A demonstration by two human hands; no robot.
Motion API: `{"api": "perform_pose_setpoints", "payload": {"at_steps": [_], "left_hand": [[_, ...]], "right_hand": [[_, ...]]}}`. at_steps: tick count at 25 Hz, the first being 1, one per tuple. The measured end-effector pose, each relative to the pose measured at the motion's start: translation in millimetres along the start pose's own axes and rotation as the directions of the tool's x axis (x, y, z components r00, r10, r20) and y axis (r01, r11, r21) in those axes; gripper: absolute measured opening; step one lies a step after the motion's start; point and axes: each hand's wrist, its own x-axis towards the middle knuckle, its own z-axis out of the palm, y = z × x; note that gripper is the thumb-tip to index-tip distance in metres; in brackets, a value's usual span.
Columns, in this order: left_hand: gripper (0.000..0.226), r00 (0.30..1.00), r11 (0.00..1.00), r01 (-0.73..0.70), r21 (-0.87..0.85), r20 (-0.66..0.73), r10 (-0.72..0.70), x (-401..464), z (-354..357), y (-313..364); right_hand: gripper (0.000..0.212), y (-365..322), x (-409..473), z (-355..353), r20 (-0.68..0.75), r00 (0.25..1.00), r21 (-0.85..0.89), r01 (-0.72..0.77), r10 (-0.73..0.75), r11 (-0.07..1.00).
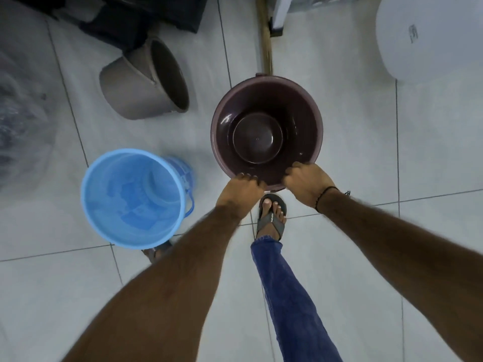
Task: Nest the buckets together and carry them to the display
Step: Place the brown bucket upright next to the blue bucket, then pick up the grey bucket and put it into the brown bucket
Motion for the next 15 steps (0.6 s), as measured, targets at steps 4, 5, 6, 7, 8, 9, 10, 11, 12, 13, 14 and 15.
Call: {"api": "perform_pose_setpoints", "payload": {"at_steps": [4, 5, 6, 7, 8, 9, 10, 11, 12, 13, 14, 15], "left_hand": [[0.06, 0.997, 0.985, -0.07, 0.155, 0.042, 0.064, -42, -50, -63], [0.061, 0.995, 0.98, -0.075, 0.182, 0.074, 0.062, -51, -67, -85], [0.061, 0.993, 0.973, -0.082, 0.216, 0.095, 0.062, -57, -86, -111], [0.06, 0.993, 0.965, -0.081, 0.251, 0.103, 0.056, -60, -97, -134], [0.059, 0.992, 0.952, -0.089, 0.292, 0.107, 0.06, -59, -106, -161], [0.057, 0.992, 0.936, -0.106, 0.335, 0.099, 0.077, -55, -113, -186], [0.055, 0.992, 0.92, -0.116, 0.375, 0.09, 0.088, -48, -119, -211], [0.053, 0.992, 0.909, -0.122, 0.398, 0.083, 0.097, -38, -122, -236], [0.051, 0.993, 0.905, -0.112, 0.411, 0.084, 0.085, -26, -124, -257], [0.05, 0.992, 0.891, -0.12, 0.438, 0.087, 0.091, -13, -122, -281], [0.052, 0.991, 0.876, -0.131, 0.464, 0.095, 0.098, 0, -120, -300], [0.056, 0.986, 0.85, -0.154, 0.504, 0.128, 0.103, 12, -112, -319]], "right_hand": [[0.026, -24, -2, -50, -0.008, 0.931, 0.553, -0.301, 0.366, 0.777], [0.031, -34, -3, -67, 0.065, 0.888, 0.725, -0.355, 0.455, 0.59], [0.037, -44, 1, -87, 0.165, 0.841, 0.856, -0.381, 0.515, 0.349], [0.041, -53, 11, -102, 0.253, 0.803, 0.917, -0.376, 0.539, 0.129], [0.043, -63, 25, -117, 0.305, 0.783, 0.938, -0.344, 0.543, -0.03], [0.042, -74, 41, -131, 0.325, 0.774, 0.943, -0.311, 0.543, -0.121], [0.04, -87, 62, -143, 0.324, 0.773, 0.946, -0.279, 0.545, -0.167], [0.039, -98, 86, -155, 0.314, 0.773, 0.95, -0.251, 0.552, -0.188], [0.04, -107, 108, -164, 0.3, 0.778, 0.953, -0.222, 0.552, -0.205], [0.043, -118, 138, -171, 0.287, 0.778, 0.956, -0.195, 0.559, -0.219], [0.046, -126, 167, -174, 0.265, 0.774, 0.963, -0.185, 0.575, -0.196], [0.047, -135, 199, -176, 0.233, 0.771, 0.972, -0.19, 0.593, -0.135]]}}
